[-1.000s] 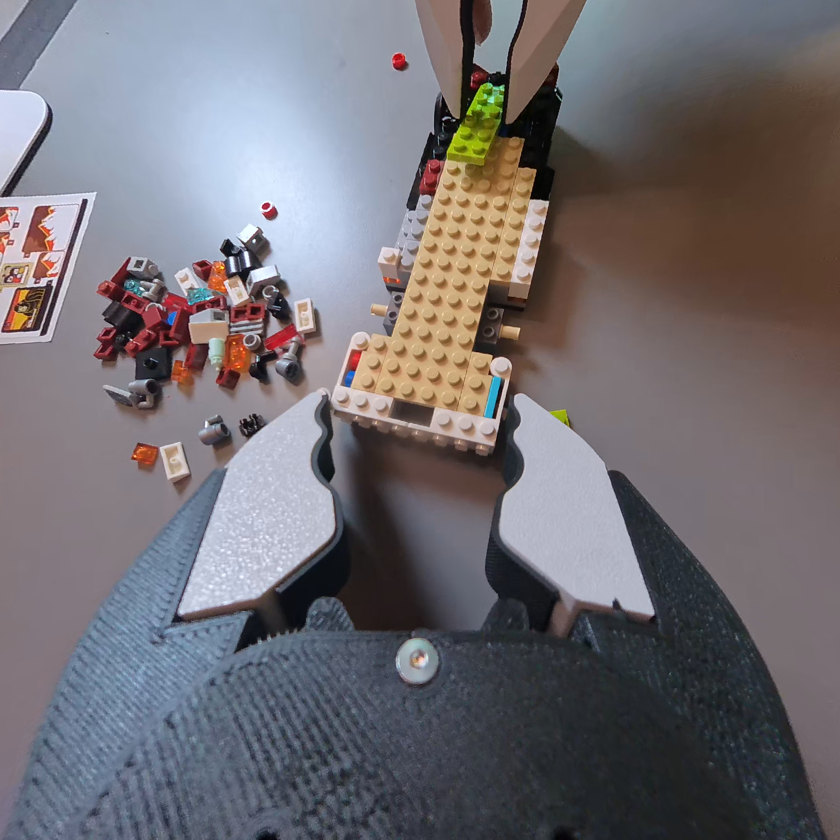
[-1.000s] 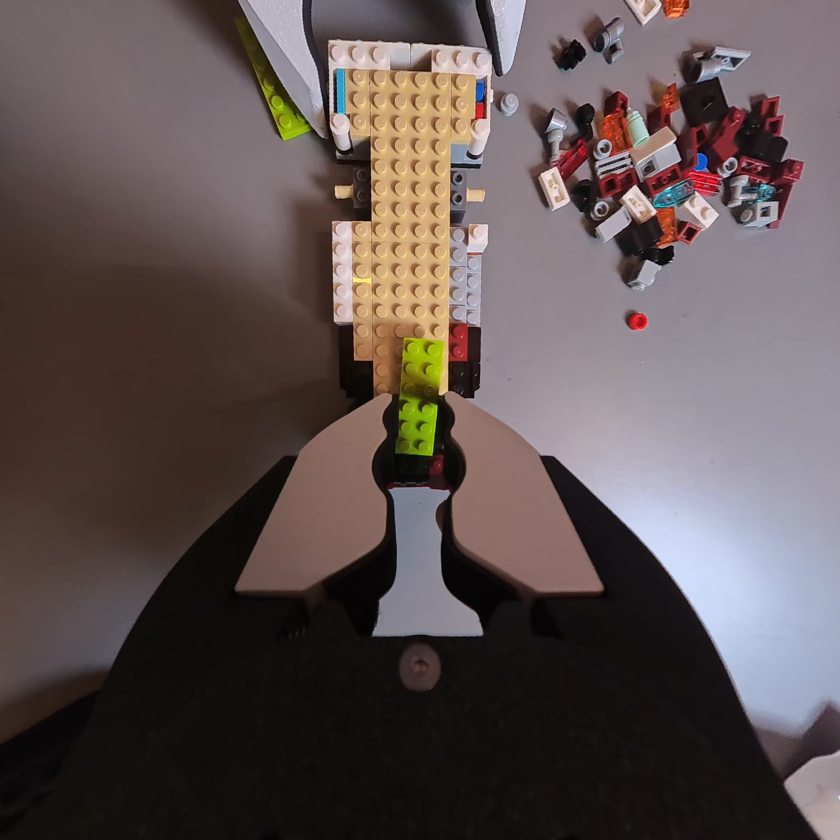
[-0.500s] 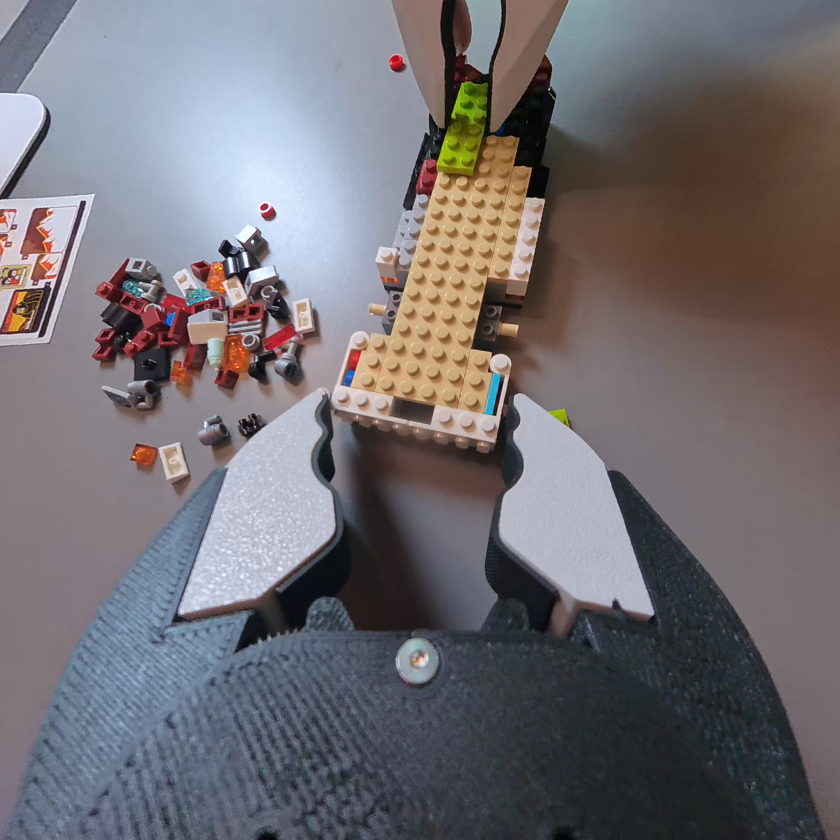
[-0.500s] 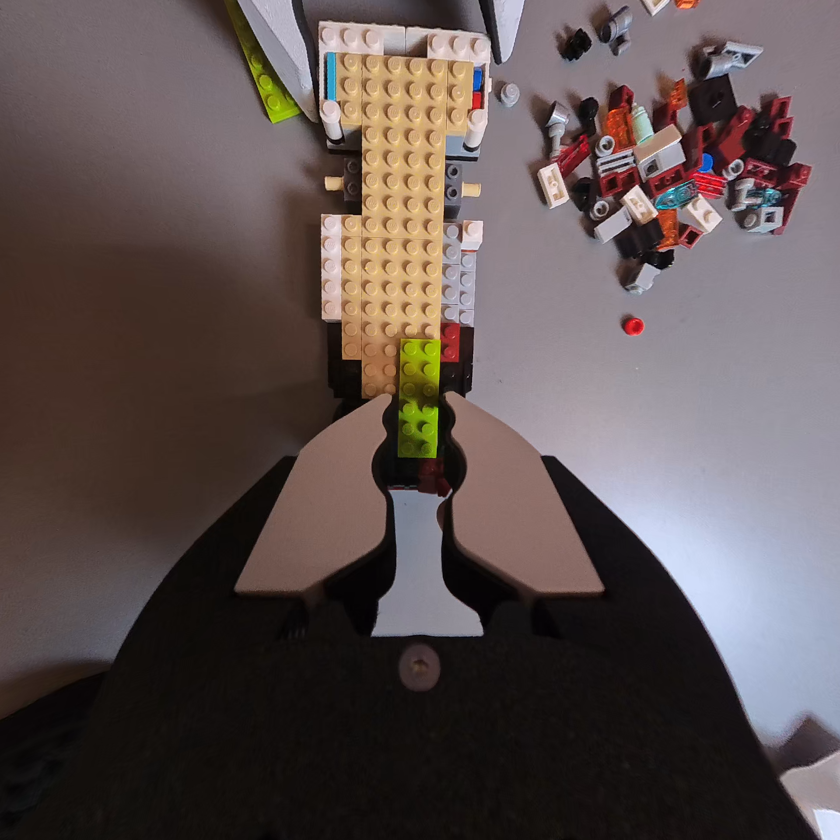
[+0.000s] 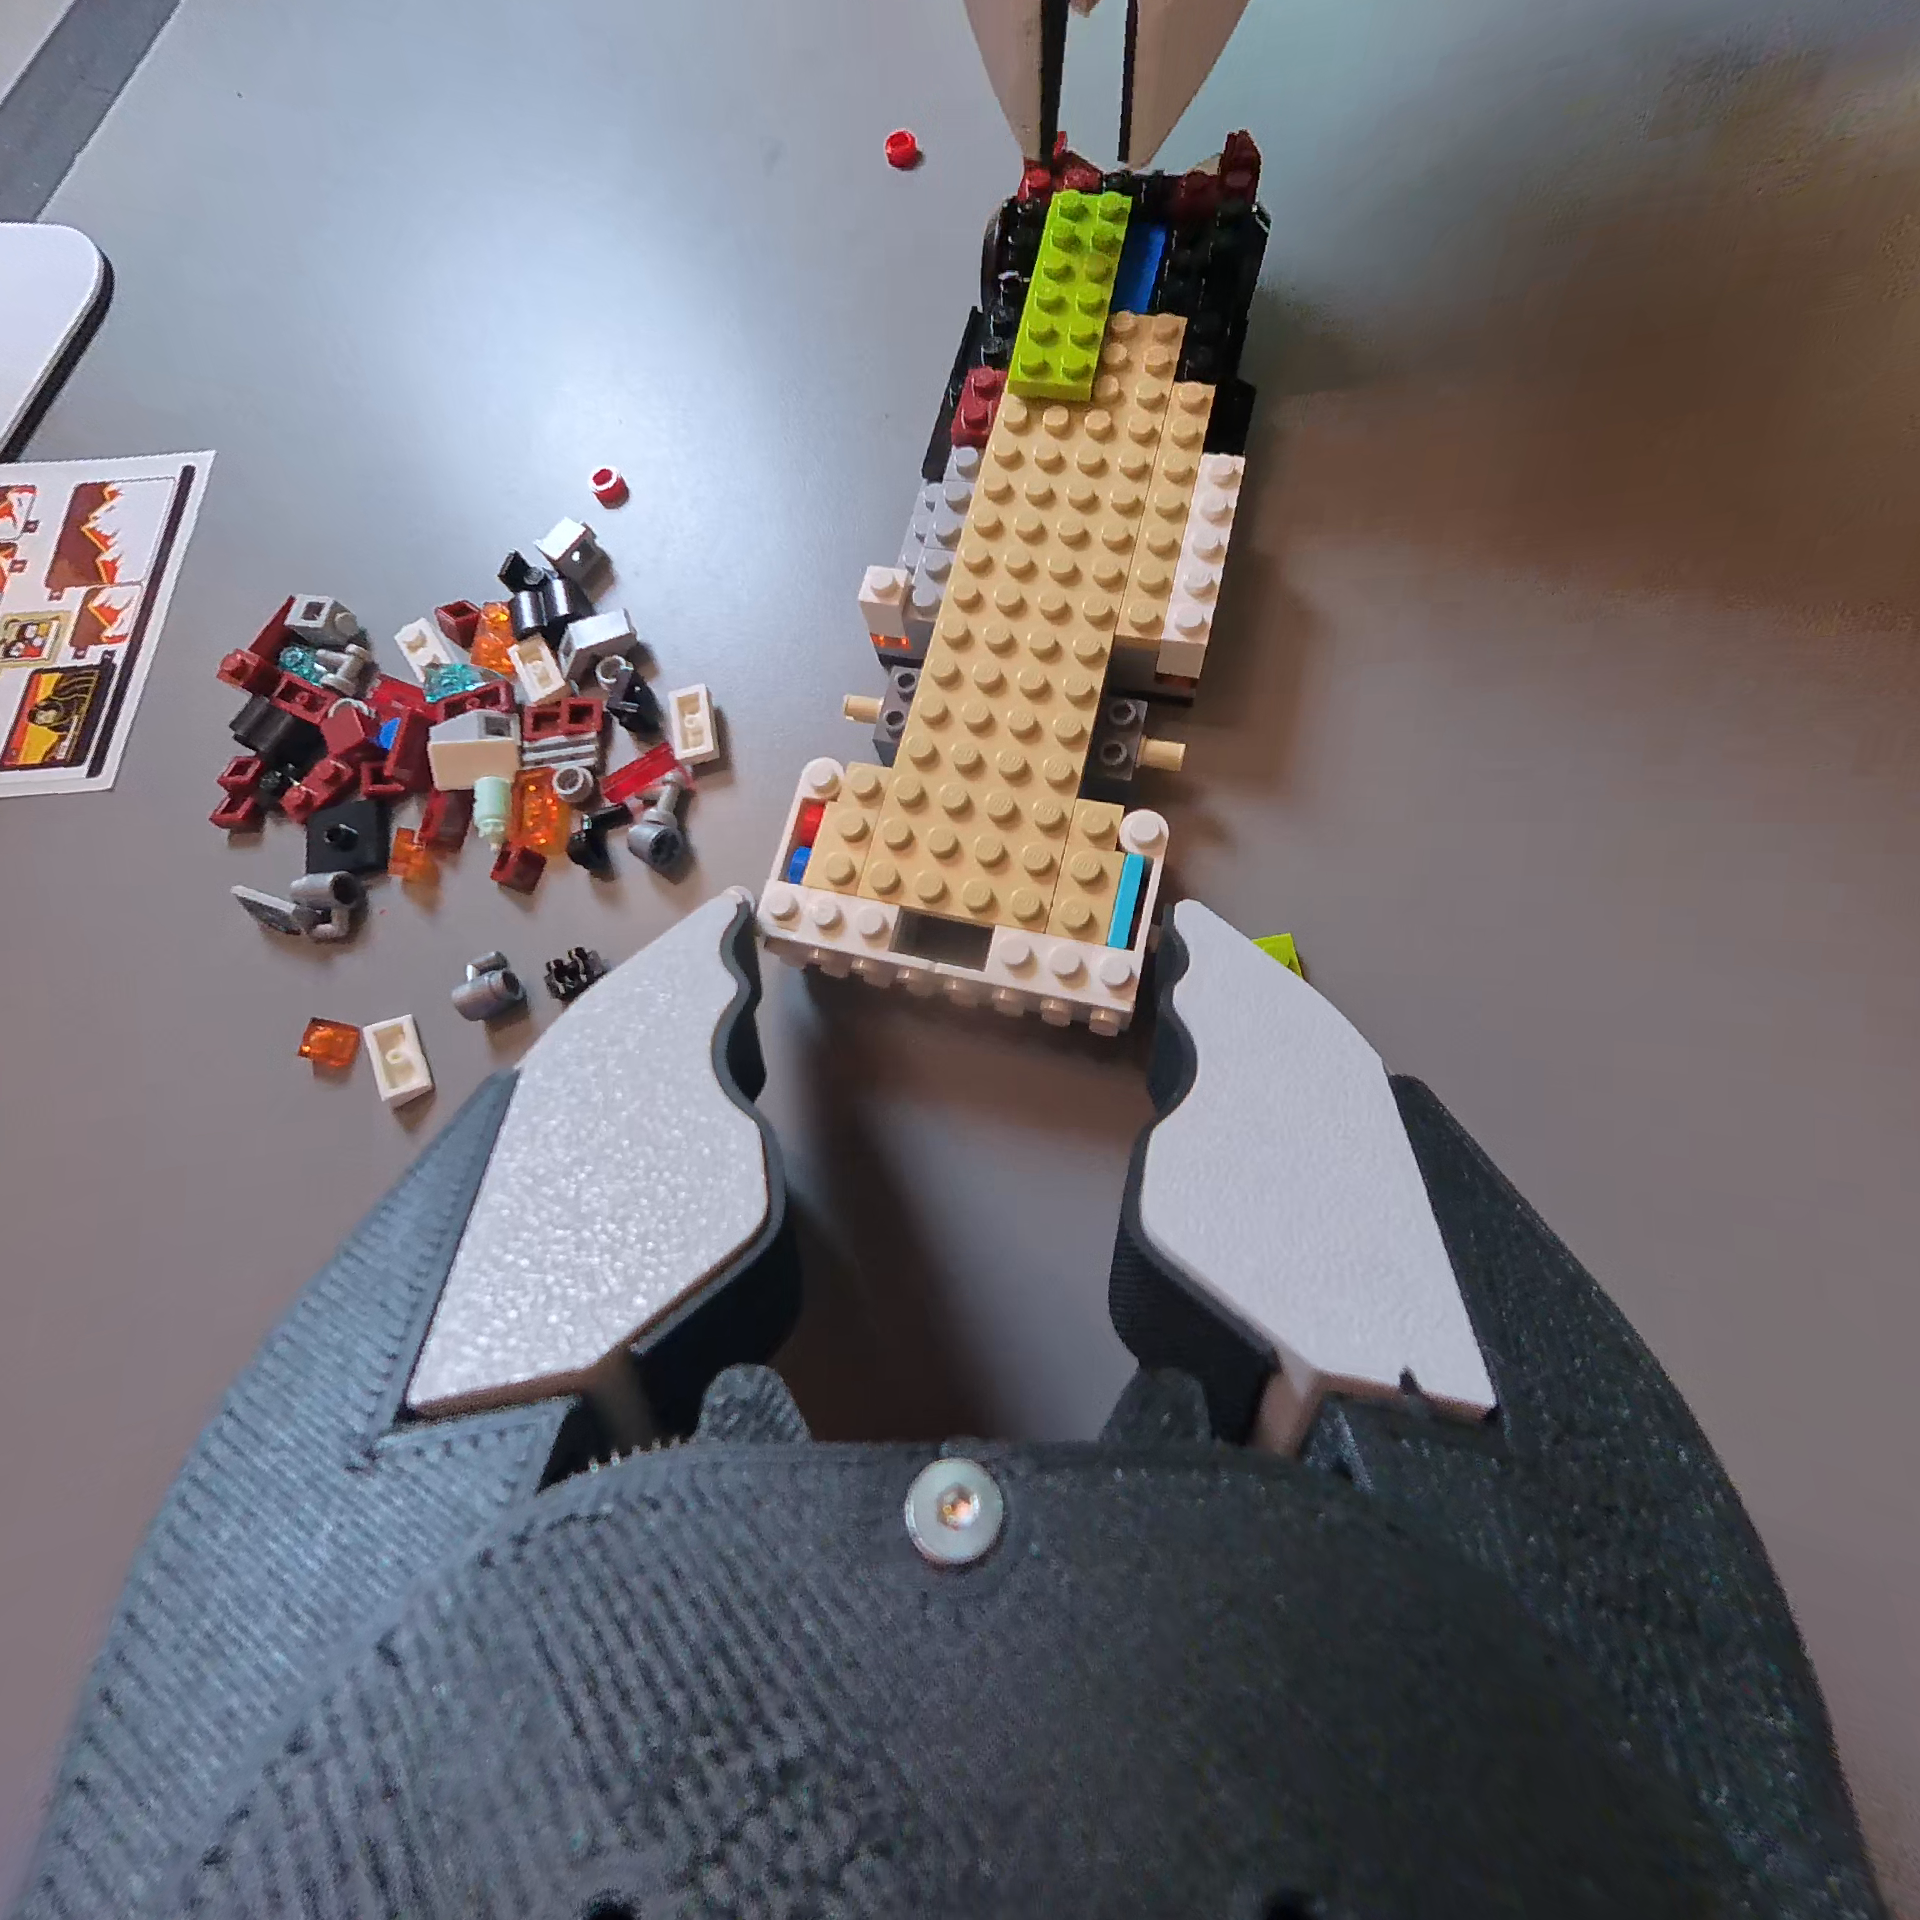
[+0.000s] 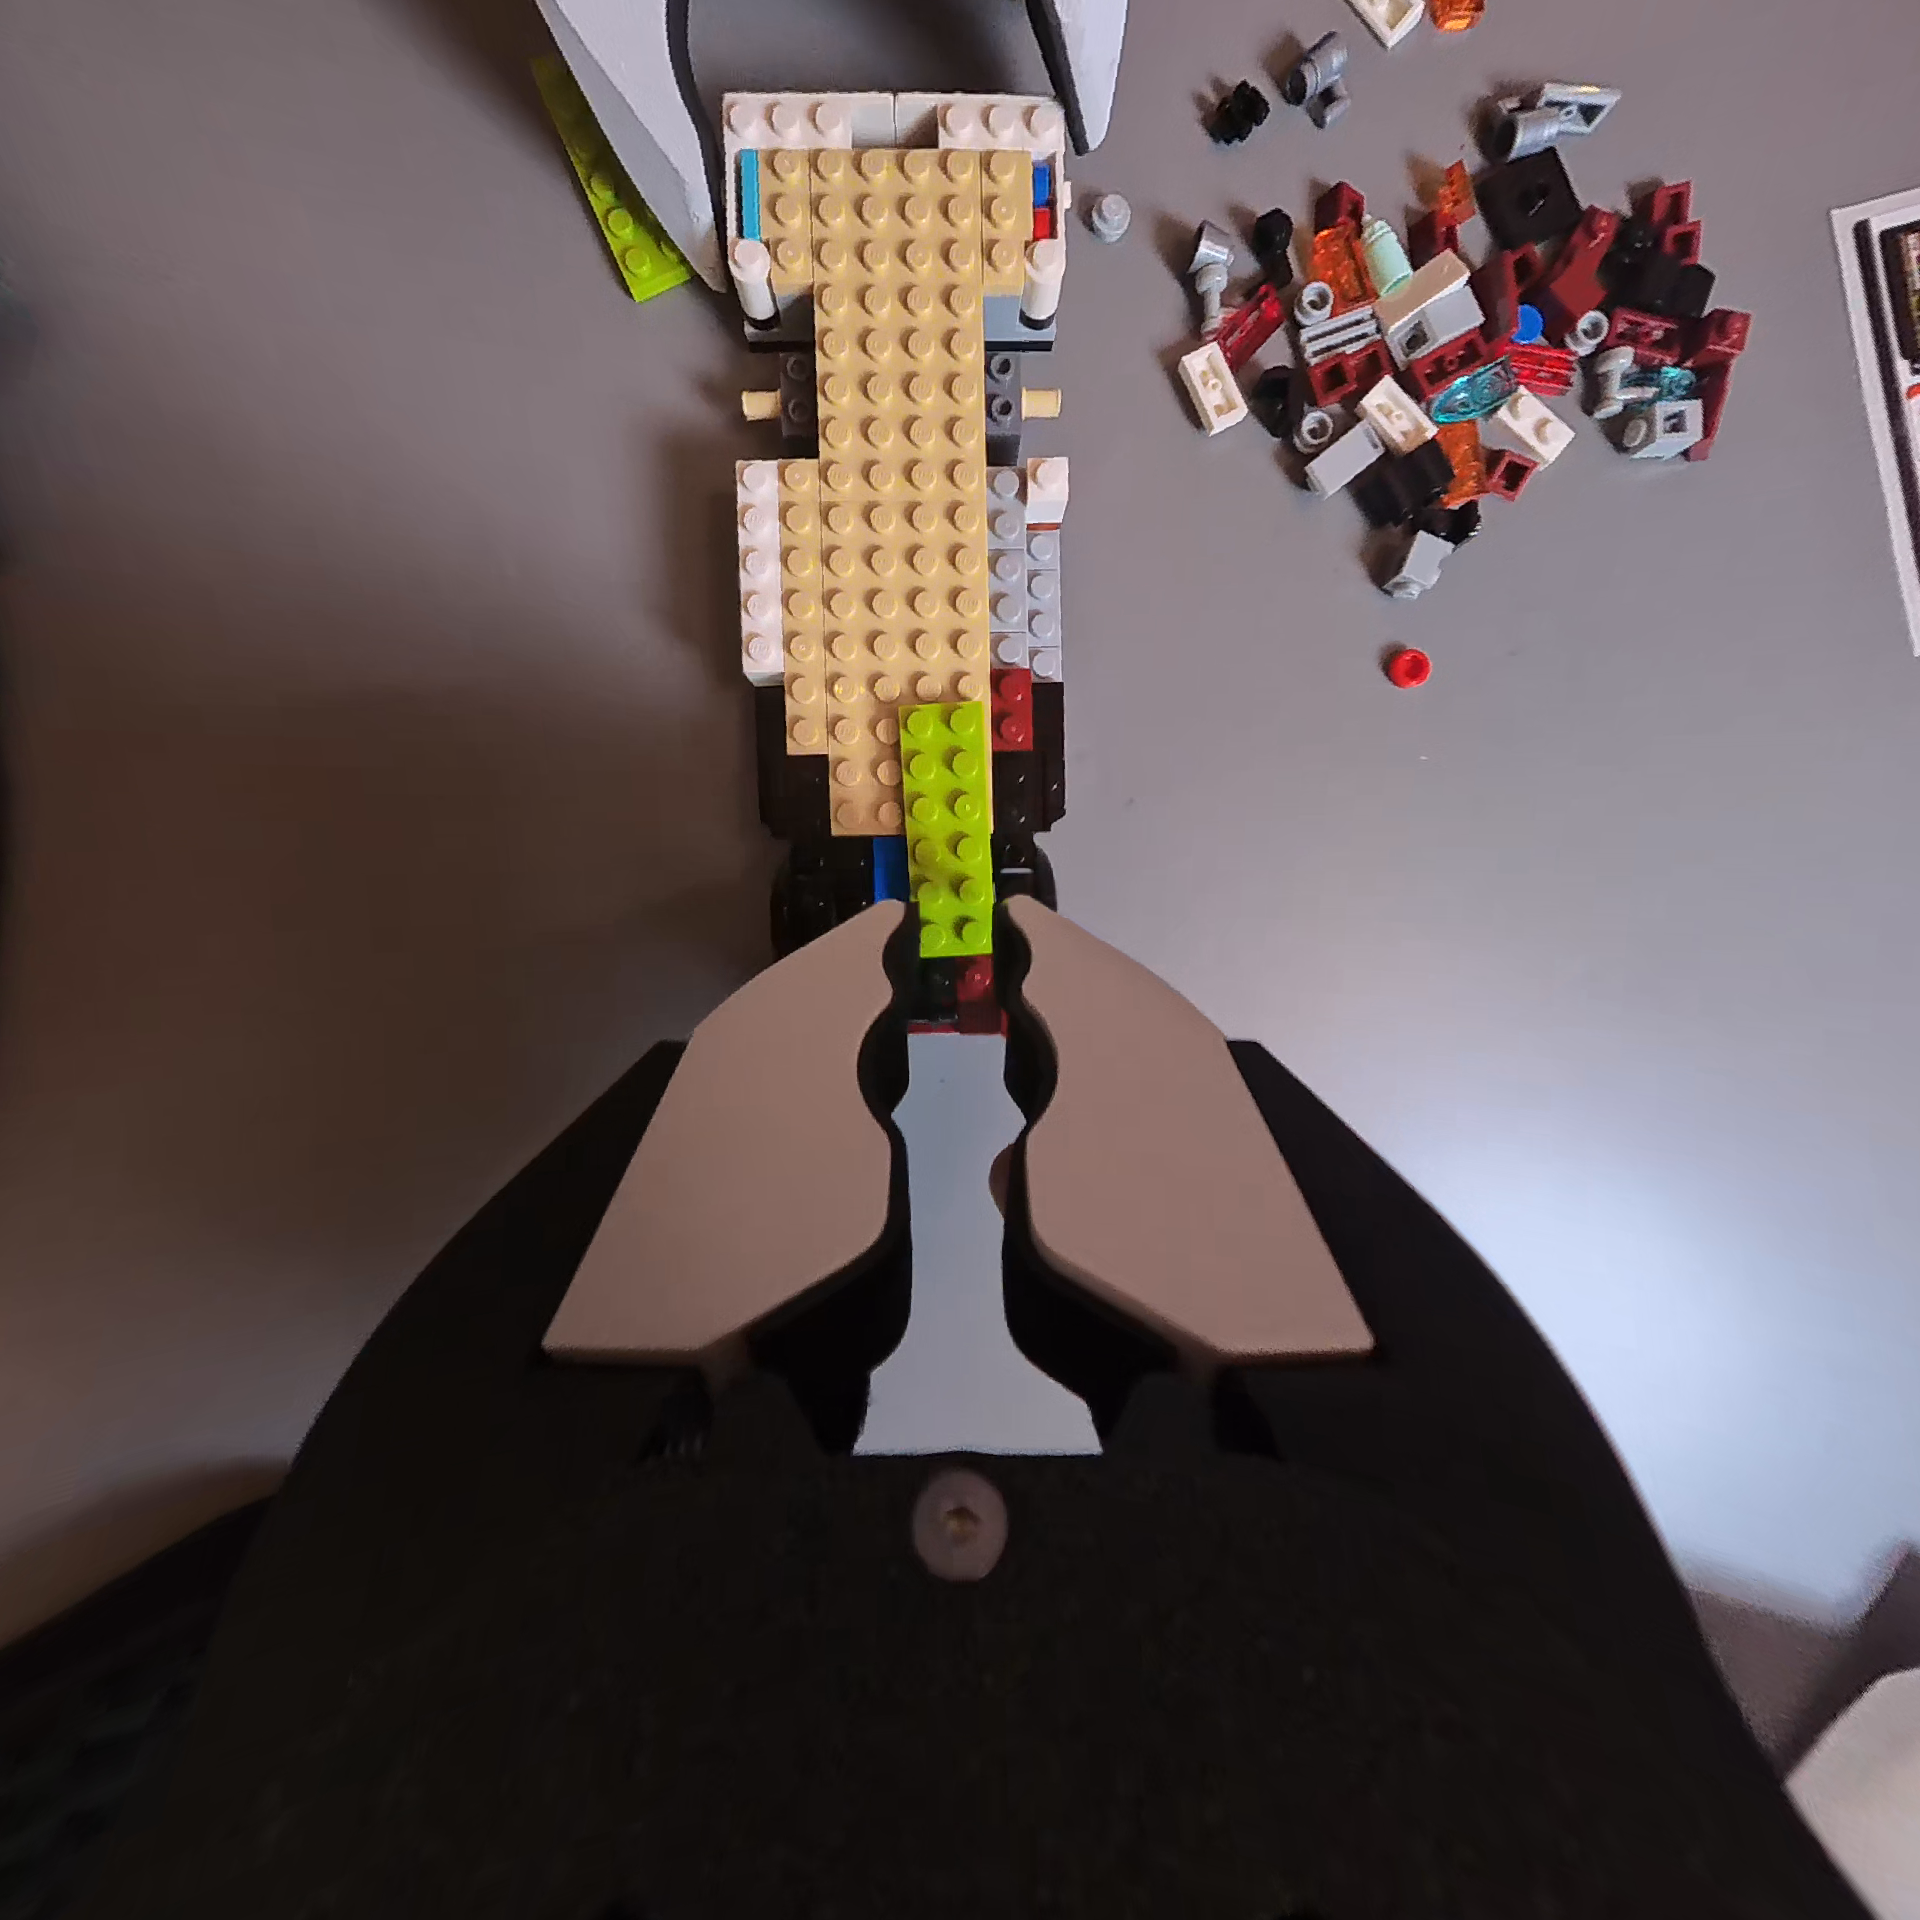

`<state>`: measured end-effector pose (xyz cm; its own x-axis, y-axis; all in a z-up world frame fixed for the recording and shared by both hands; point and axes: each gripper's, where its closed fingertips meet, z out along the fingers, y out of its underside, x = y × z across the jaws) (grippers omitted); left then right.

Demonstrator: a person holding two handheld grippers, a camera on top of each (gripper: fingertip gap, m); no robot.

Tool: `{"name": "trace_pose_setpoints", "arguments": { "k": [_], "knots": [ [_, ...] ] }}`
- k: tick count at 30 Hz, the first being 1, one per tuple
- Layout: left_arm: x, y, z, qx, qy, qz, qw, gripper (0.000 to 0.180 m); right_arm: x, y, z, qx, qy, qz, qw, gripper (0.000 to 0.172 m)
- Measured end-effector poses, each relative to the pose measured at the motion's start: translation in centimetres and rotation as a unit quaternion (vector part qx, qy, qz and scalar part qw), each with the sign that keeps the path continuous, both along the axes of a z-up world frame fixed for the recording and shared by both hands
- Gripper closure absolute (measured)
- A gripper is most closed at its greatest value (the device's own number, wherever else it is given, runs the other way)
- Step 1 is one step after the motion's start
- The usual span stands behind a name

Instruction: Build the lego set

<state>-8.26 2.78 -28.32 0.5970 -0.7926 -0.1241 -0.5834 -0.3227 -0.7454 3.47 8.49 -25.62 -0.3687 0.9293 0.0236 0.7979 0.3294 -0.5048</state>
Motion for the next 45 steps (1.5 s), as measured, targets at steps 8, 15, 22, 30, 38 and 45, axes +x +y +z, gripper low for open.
{"name": "trace_pose_setpoints", "arguments": {
  "k": [8,15,22,30,38,45],
  "knots": [
    [-0.4,0.0,0.9,-0.009,-0.032,0.001,0.999,0.102,0.9,-0.1,0.5,-0.021,0.048,-0.030,0.998,0.137],
    [0.8,0.9,3.2,0.020,-0.032,-0.014,0.999,0.104,1.5,-0.1,-1.4,-0.018,0.047,-0.038,0.998,0.107],
    [4.8,0.8,2.3,-0.014,0.012,-0.073,0.997,0.100,1.1,-0.4,-3.0,0.001,0.042,-0.023,0.999,0.114],
    [7.1,2.0,-0.1,-0.053,0.102,-0.107,0.988,0.085,1.1,-1.3,-2.5,0.001,0.060,-0.036,0.998,0.114],
    [7.7,1.5,-0.4,-0.093,0.141,-0.151,0.974,0.105,0.8,-2.0,-0.7,-0.005,0.092,-0.040,0.995,0.115],
    [7.6,1.3,-0.1,-0.089,0.141,-0.177,0.970,0.107,0.8,-2.6,-0.1,-0.019,0.126,-0.032,0.991,0.115]
  ]
}}
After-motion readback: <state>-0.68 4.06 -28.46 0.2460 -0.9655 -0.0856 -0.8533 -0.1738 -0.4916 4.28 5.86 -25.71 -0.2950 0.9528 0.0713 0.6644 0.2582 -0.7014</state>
